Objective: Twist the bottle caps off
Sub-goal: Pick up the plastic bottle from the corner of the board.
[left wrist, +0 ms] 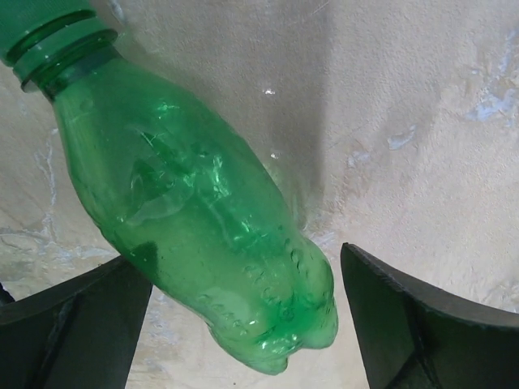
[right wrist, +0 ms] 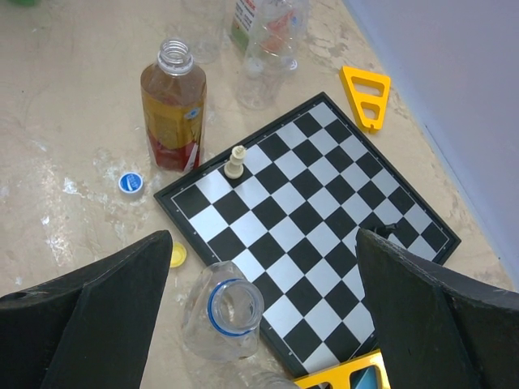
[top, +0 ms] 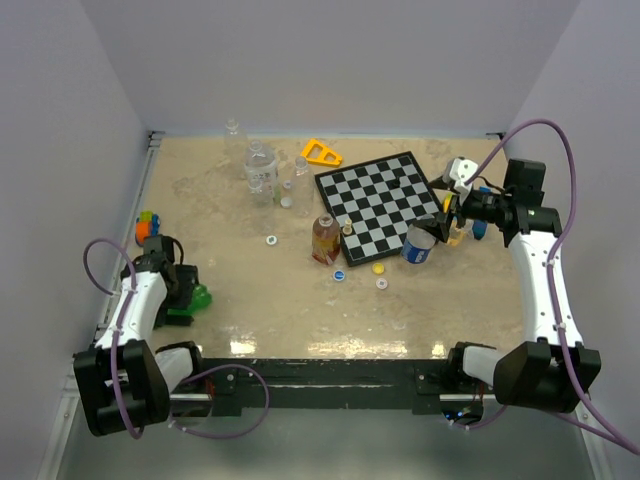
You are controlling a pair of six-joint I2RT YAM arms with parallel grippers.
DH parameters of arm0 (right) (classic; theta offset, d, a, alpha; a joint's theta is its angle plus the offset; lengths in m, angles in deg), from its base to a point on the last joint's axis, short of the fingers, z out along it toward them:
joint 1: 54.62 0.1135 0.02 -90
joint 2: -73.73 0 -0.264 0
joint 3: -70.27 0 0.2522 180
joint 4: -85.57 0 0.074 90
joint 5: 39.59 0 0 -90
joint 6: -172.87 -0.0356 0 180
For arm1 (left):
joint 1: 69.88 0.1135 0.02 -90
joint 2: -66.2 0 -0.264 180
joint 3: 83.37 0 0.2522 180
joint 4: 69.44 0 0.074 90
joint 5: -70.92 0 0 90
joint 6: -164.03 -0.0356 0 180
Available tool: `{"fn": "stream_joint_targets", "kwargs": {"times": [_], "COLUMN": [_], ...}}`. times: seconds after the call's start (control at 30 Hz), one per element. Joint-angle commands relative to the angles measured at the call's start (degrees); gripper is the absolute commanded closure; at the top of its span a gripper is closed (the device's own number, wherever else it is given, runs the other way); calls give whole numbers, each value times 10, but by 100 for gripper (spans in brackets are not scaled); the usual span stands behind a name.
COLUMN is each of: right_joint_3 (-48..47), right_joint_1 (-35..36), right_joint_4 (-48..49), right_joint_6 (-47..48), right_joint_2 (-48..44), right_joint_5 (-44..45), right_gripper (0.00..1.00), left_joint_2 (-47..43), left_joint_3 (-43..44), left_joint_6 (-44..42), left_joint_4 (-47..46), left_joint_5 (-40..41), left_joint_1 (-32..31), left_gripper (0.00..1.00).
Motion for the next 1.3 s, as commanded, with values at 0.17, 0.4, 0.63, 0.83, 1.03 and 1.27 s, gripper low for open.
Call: {"fn": "stream_joint_targets", "kwargs": {"times": [0.17, 0.4, 0.63, 0.83, 1.03, 1.27], "right_joint_3": [-16, -19, -29, -41, -50, -54], "right_joint_1": [2, 2, 3, 2, 2, 2], "right_joint_4": [-32, -41, -45, -41, -36, -29], "right_joint_6": [31, 33, 28, 16, 1, -13], "right_joint_2": [2, -1, 2, 4, 11, 12], "right_joint_5": [-10, -4, 1, 10, 10, 14], "right_gripper": [2, 2, 2, 2, 2, 2], "left_joint_2": [57, 48, -20, -82, -129, -134], "left_joint_3": [-1, -4, 0, 34, 58, 82], "left_joint_6": [-18, -48, -103, -175, -244, -298], "left_joint_4": [-59, -73, -74, -69, -78, -108], "left_joint_5": [-8, -15, -30, -33, -42, -90], "left_joint_1": [16, 16, 16, 16, 15, -2], "left_gripper": [10, 59, 80, 87, 94, 97]}}
